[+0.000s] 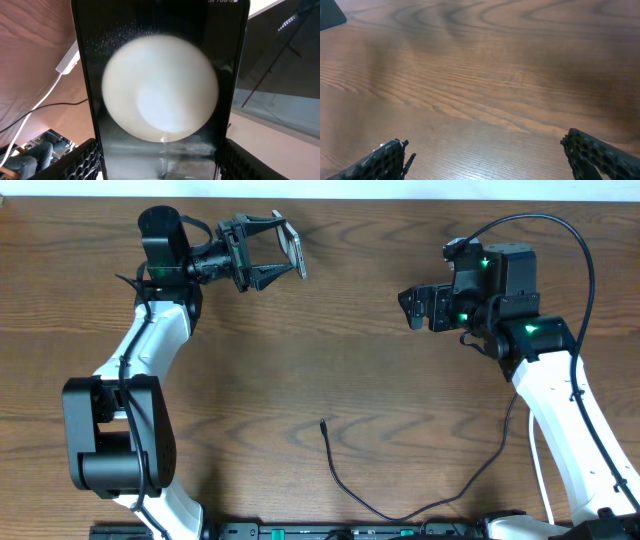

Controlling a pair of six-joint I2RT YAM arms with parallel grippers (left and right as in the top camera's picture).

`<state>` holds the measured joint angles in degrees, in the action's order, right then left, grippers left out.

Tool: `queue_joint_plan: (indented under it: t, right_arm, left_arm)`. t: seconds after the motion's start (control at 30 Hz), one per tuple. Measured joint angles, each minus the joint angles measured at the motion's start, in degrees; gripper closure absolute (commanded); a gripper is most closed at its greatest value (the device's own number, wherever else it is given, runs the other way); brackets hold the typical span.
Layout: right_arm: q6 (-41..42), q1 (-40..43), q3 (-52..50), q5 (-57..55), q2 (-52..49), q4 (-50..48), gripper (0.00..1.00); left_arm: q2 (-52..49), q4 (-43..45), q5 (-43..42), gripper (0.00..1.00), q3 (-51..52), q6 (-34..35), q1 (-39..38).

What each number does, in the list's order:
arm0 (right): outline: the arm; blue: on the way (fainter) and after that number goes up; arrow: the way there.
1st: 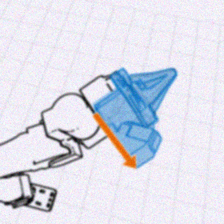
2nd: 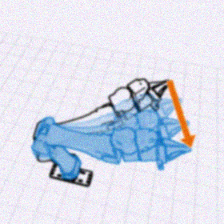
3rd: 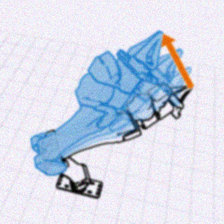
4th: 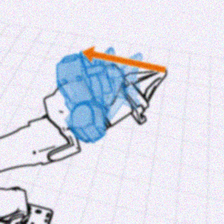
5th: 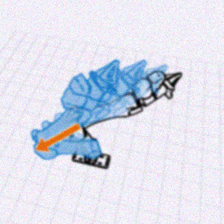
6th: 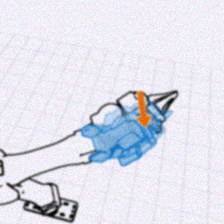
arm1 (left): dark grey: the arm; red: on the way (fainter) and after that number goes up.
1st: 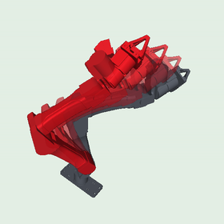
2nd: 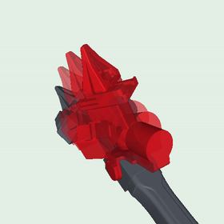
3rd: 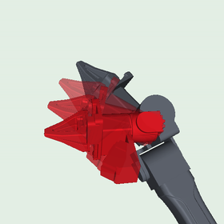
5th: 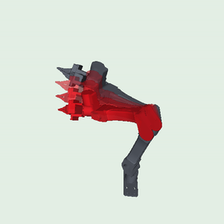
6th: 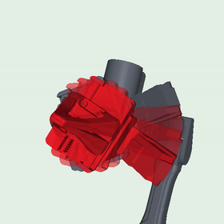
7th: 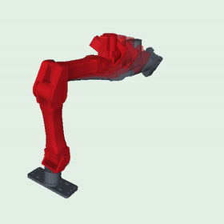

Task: Plug charger to phone and switch on socket
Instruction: 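Hold the phone up with the left gripper, right gripper hovering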

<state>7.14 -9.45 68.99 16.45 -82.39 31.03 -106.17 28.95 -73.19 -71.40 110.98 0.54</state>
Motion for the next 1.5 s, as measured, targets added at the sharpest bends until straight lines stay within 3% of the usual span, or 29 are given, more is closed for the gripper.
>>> queue_joint_plan:
  t: [1.0, 1.5]
  right_arm:
    - [0.0, 0.0, 0.0, -1.07, 0.0, -0.31, 0.01]
    - [2.97, 0.0, 0.02, -0.04, 0.0, -4.94, 0.01]
  left_arm:
    - [0.0, 2.38, 0.0, 0.93, 0.0, -0.52, 0.0]
    - [0.0, -0.42, 3.76, 0.92, 0.0, -14.05, 0.0]
